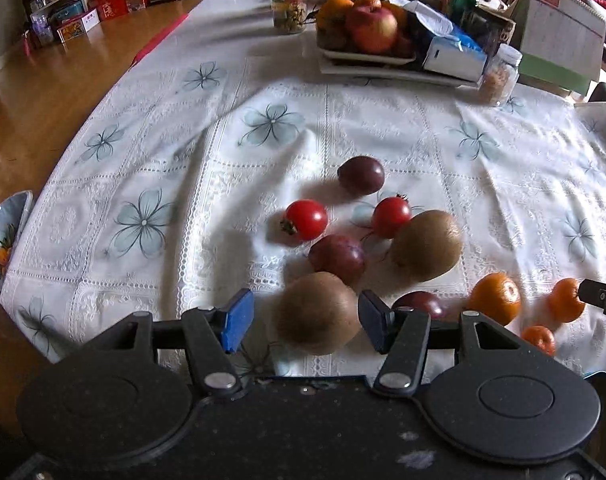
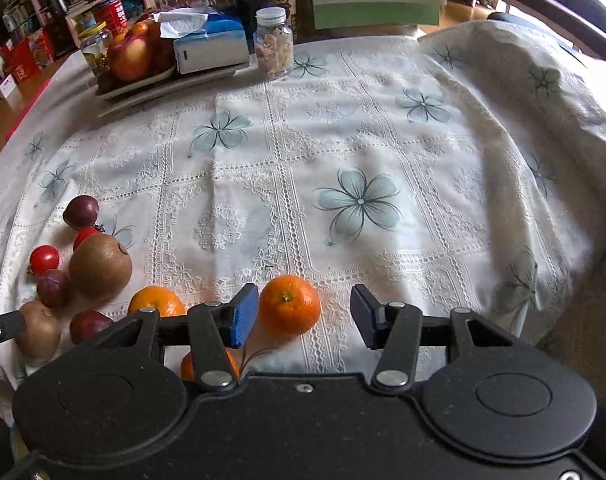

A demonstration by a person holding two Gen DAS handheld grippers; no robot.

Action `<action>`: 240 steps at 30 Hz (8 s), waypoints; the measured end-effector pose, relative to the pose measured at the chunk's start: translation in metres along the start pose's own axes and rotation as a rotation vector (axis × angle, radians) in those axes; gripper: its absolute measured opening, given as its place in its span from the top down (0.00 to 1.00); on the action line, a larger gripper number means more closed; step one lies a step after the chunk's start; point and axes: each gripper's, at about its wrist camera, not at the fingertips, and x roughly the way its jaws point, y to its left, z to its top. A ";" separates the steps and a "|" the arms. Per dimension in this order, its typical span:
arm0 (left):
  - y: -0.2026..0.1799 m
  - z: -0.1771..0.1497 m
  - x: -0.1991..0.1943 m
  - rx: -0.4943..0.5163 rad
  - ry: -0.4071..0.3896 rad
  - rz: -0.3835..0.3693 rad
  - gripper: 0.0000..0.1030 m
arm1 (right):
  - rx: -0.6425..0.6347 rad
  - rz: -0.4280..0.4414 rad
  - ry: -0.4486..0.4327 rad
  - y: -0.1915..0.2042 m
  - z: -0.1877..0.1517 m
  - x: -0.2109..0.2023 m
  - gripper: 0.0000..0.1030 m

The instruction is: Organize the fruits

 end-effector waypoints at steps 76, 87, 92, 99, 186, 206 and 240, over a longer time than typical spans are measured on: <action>0.007 0.000 -0.004 -0.108 -0.062 -0.035 0.41 | 0.024 0.011 -0.060 0.008 0.011 0.002 0.52; 0.015 -0.053 -0.062 -0.149 -0.110 -0.072 0.41 | 0.117 0.021 -0.108 -0.015 -0.015 -0.044 0.52; 0.014 -0.090 -0.082 -0.155 -0.120 -0.064 0.41 | 0.139 0.016 -0.128 -0.020 -0.042 -0.069 0.52; 0.011 -0.126 -0.097 -0.157 -0.114 -0.073 0.41 | 0.111 0.040 -0.150 -0.018 -0.084 -0.103 0.52; -0.020 -0.183 -0.114 -0.004 -0.122 0.003 0.44 | 0.077 0.064 -0.180 -0.012 -0.156 -0.141 0.48; -0.019 -0.184 -0.116 -0.013 -0.124 -0.007 0.44 | 0.091 0.083 -0.074 -0.011 -0.150 -0.131 0.50; 0.005 -0.093 -0.092 -0.056 -0.022 0.027 0.44 | 0.010 0.162 0.054 0.015 -0.048 -0.081 0.51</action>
